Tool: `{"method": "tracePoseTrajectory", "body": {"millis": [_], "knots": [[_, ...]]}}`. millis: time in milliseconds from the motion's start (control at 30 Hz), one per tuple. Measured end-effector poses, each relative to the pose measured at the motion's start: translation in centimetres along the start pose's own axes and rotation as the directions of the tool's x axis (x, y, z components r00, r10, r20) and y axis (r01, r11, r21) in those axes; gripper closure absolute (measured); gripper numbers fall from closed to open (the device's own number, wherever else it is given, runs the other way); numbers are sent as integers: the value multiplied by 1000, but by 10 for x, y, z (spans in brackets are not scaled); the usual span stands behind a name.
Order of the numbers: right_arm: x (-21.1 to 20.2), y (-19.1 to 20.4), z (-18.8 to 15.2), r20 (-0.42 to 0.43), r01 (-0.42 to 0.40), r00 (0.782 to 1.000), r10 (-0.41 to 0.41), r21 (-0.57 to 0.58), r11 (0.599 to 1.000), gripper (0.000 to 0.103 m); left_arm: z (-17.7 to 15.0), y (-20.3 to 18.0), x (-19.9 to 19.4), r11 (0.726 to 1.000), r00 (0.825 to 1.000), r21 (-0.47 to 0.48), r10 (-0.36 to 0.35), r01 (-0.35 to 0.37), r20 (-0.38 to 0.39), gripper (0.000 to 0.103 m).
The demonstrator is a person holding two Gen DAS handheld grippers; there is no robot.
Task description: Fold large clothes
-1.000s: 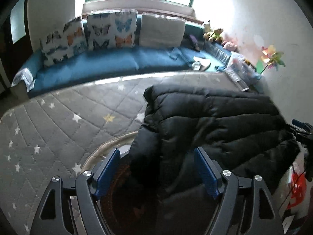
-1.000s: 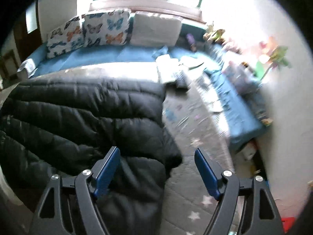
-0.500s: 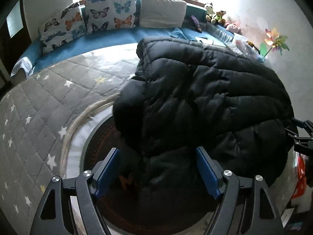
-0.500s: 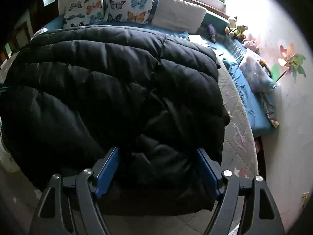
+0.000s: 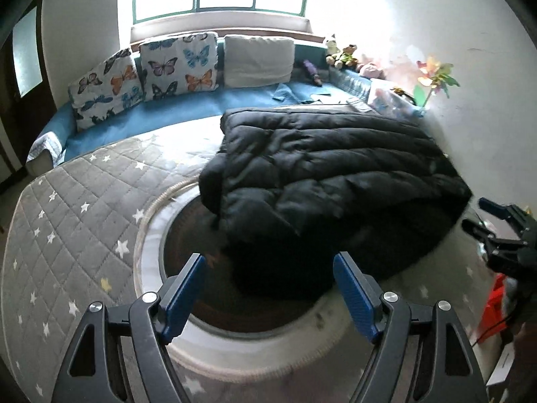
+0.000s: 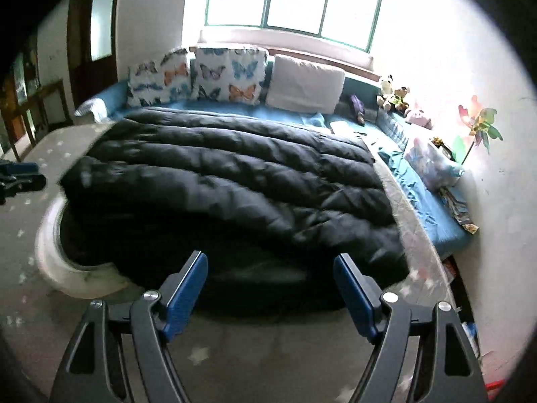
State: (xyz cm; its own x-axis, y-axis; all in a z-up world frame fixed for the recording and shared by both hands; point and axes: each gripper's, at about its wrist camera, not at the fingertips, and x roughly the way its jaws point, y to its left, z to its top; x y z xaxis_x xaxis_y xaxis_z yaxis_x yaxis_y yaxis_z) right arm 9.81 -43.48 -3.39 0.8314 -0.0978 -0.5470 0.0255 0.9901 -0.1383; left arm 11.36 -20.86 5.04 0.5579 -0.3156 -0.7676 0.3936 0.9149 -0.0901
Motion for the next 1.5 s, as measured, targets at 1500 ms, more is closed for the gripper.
{"method": "tracePoseTrajectory", "body": {"millis": [1500], "knots": [[-63,68,-64,-5,49,999,-49,123,991,18,-113,-41,-60,999,999,-16,35,-35,17,20]]}}
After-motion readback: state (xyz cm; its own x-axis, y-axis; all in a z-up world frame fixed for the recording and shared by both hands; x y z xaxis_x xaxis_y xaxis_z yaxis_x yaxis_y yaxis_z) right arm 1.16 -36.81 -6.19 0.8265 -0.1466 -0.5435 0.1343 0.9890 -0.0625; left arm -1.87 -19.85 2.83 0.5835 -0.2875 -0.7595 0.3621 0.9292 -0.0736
